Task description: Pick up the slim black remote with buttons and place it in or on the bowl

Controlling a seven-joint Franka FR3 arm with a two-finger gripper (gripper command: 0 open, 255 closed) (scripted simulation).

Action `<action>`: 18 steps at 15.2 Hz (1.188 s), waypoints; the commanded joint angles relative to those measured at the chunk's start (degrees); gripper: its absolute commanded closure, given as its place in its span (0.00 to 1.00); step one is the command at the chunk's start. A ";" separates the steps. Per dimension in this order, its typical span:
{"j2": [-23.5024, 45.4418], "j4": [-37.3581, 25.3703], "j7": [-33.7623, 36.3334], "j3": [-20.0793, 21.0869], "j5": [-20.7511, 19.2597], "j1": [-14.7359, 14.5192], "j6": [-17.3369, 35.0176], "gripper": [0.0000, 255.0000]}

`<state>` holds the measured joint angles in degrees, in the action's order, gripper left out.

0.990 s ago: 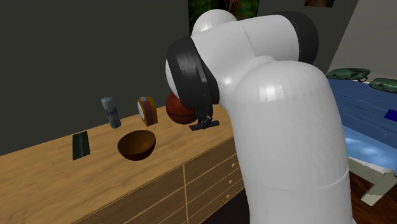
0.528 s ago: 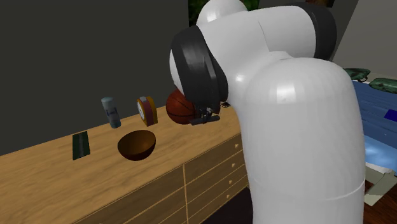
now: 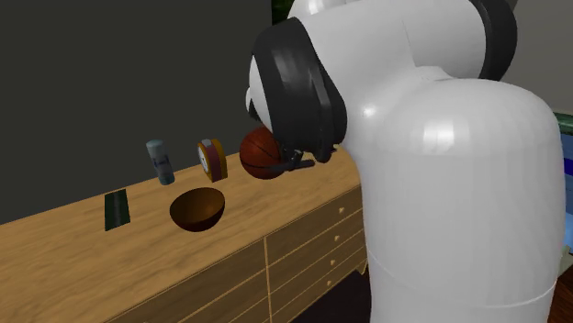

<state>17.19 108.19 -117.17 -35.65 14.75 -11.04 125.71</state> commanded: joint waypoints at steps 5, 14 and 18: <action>-1.33 1.79 8.23 1.77 -1.94 -5.79 1.37 1.00; -0.02 0.04 20.11 5.22 -3.23 -13.35 1.58 1.00; 1.87 -2.54 24.91 6.82 -3.23 -16.22 0.96 1.00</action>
<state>18.67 106.13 -93.70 -29.24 11.60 -26.41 126.73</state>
